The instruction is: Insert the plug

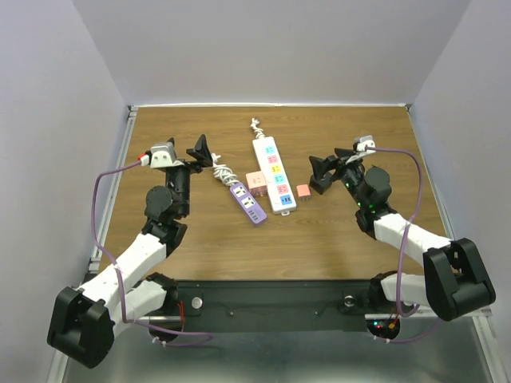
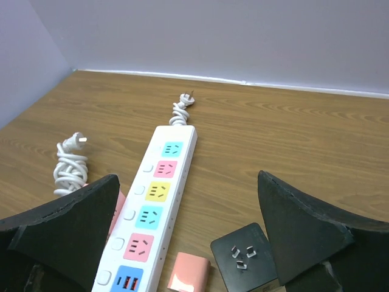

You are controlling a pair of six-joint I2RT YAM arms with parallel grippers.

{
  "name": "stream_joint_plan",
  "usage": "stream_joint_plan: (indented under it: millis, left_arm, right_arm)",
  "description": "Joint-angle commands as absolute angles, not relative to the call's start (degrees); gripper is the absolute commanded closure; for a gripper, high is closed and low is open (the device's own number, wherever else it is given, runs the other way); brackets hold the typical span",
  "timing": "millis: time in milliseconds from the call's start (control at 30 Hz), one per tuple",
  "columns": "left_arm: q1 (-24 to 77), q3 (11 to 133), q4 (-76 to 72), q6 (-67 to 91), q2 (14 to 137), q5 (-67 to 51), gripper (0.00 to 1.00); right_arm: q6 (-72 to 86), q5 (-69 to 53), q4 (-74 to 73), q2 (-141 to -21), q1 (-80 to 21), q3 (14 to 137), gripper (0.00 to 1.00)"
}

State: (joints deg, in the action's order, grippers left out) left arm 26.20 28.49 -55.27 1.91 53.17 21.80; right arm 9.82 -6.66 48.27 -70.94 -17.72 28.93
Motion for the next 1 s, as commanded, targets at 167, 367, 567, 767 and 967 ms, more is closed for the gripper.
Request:
stream_joint_plan:
  millis: [167, 367, 567, 767, 967]
  left_arm:
    - [26.4, 24.7, -64.8, 1.1, 50.3, 25.3, 0.01]
    - [26.4, 26.4, -63.2, 4.2, 52.0, 31.3, 0.01]
    - [26.4, 30.8, -61.9, 1.3, 59.1, 33.2, 0.01]
    - [26.4, 33.3, -60.9, 0.5, 63.2, 31.1, 0.01]
    - [26.4, 33.9, -59.5, 0.6, 63.5, 24.5, 0.01]
  right_arm:
    - [10.2, -4.7, 55.3, -69.0, -18.0, 26.7, 0.00]
    - [10.4, -3.5, 54.8, -67.8, -18.0, 25.7, 0.00]
    - [11.7, -3.6, 52.1, -67.1, -18.0, 24.3, 0.00]
    - [12.0, 4.8, 48.2, -69.8, -18.5, 22.1, 0.00]
    - [12.0, 8.7, 47.1, -77.2, -18.6, 23.5, 0.00]
